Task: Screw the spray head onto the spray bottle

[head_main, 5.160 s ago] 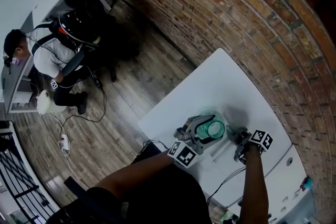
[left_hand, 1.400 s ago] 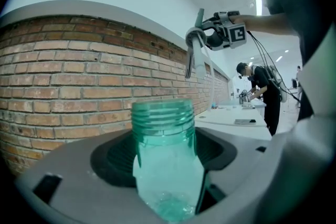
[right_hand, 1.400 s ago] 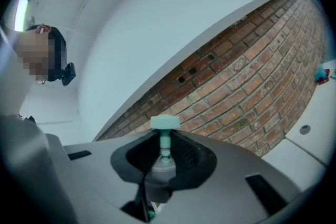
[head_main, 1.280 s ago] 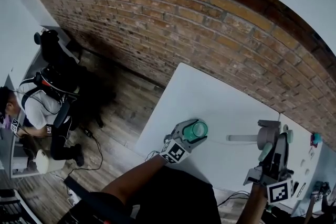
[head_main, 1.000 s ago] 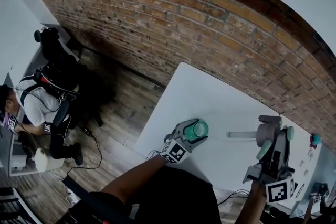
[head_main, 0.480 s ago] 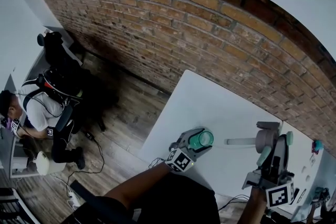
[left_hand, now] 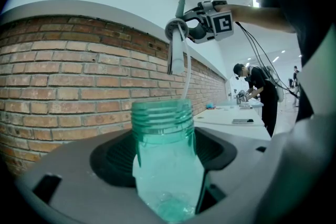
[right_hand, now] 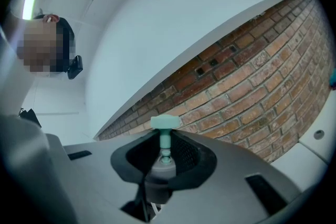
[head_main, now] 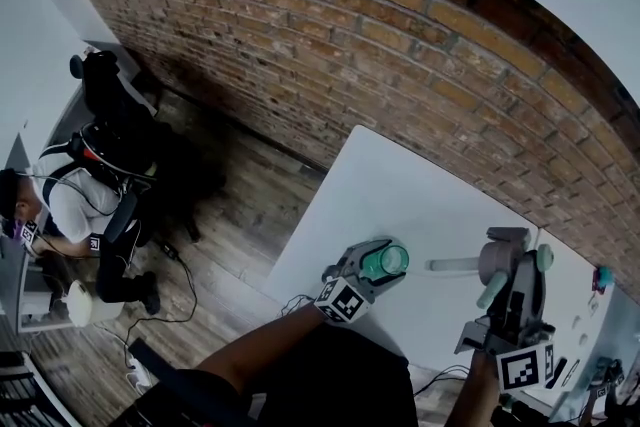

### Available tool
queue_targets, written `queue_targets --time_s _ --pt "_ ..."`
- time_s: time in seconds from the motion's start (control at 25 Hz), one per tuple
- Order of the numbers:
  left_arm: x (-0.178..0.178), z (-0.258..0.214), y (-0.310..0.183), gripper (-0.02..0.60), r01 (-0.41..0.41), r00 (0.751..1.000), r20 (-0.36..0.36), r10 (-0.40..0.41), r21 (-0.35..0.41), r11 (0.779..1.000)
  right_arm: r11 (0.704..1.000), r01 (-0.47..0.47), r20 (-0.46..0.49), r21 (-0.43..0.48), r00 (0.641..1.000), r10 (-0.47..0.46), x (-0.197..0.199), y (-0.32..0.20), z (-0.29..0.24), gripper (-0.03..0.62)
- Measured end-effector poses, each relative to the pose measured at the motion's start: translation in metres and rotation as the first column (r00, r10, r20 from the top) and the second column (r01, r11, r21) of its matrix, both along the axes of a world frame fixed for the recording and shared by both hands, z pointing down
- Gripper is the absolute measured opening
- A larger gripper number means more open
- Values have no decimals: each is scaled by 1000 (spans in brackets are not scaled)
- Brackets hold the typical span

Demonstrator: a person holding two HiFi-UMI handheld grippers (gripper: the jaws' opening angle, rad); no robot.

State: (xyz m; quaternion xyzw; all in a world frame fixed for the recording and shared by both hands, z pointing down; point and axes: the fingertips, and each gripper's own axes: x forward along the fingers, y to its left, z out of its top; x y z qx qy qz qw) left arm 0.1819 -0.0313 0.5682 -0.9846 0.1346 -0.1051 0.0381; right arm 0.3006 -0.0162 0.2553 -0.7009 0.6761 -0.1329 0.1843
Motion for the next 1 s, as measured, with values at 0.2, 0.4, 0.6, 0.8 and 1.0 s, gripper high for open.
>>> queue_targets --time_s 0.2,0.4,0.6,0.8,1.0 --pt "1 -1 1 322 -6 1000 0 6 -3 1000 1000 8 -8 -7 1000 -8 -4 -2 6 66" --pt "-1 -1 0 322 -6 1000 0 6 1 1000 999 26 -14 -31 1000 -26 -16 -8 17 66" --pt "0 0 1 322 -15 1000 6 15 5 1000 998 35 -16 -61 999 -36 -22 -10 31 66" --pt "0 1 3 322 -24 1000 4 24 2 1000 996 49 -6 -71 999 -49 -32 -13 35 66" --pt "0 -5 2 322 -19 1000 -5 19 -4 1000 995 68 -18 -72 997 -70 -41 -19 36 66"
